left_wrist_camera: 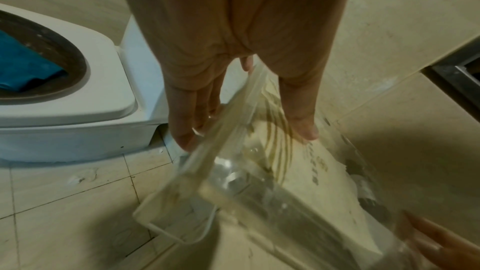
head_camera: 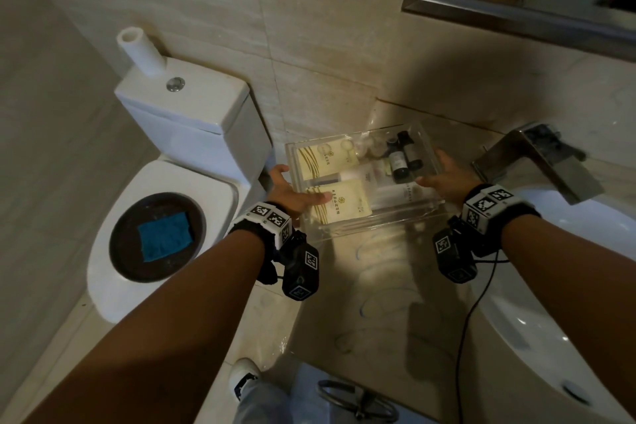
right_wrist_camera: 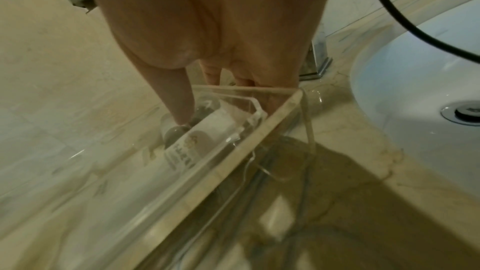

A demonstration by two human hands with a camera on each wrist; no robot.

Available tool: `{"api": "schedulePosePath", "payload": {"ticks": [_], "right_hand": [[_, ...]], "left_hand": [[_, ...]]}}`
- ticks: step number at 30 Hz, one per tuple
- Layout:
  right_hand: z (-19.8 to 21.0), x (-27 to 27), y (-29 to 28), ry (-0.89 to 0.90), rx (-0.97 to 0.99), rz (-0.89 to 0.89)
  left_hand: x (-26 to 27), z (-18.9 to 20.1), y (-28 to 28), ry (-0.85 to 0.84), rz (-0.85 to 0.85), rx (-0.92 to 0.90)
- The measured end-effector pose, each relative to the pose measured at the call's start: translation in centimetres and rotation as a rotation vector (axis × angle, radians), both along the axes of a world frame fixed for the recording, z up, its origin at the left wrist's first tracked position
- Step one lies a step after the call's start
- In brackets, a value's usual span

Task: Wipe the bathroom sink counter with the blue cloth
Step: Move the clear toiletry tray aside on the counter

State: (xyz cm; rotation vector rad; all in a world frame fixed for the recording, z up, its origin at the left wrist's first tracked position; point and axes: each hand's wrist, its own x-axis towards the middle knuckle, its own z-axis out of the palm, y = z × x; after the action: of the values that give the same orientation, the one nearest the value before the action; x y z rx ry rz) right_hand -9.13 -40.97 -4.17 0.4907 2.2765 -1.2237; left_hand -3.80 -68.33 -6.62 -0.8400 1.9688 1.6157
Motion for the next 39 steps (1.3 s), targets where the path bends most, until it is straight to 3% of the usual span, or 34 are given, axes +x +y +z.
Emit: {"api": "schedulePosePath", "payload": {"ticks": [7, 13, 16, 18, 21, 25, 28, 32, 35, 39], "right_hand": [[1.3, 3.7, 0.3, -0.006, 0.115, 0.005], [1.3, 7.3, 1.6, -0.046, 0.158, -0.185], [-0.5, 8.8, 2.0, -0.093, 0.021, -0.334], [0.4, 9.8, 0.7, -0.124, -0.092, -0.410], [1.9, 11.0, -1.1, -0.279, -0.347, -0.392], [0.1, 11.5, -2.0, -0.099, -0.241, -0.532], [0.1, 11.8, -2.6, -0.158, -0.318, -0.529], [0.0, 11.8, -2.4, -0.194, -0.350, -0.574], [-0.1, 12.3, -2.6, -0.235, -0.384, -0.508], [0.0, 12.9, -3.1, -0.296, -0.359, -0.415]], "left_hand": [[1.3, 0.4, 1.0, -0.016, 0.001, 0.013], [3.8, 0.1, 2.0, -0.132, 0.036, 0.121], [4.4, -1.4, 2.5, -0.103, -0.020, 0.005], [4.7, -2.7, 2.6, -0.114, -0.110, -0.014], [5.1, -1.8, 2.7, -0.131, -0.141, -0.044], [5.1, -1.2, 2.7, -0.157, -0.180, -0.051], [4.8, -0.1, 2.3, -0.190, -0.211, -0.051], [2.7, 0.7, 1.2, -0.051, -0.221, -0.311], [1.0, 1.1, 0.9, 0.108, -0.222, -0.324], [-0.5, 1.5, 1.8, 0.208, -0.463, -0.403]]}}
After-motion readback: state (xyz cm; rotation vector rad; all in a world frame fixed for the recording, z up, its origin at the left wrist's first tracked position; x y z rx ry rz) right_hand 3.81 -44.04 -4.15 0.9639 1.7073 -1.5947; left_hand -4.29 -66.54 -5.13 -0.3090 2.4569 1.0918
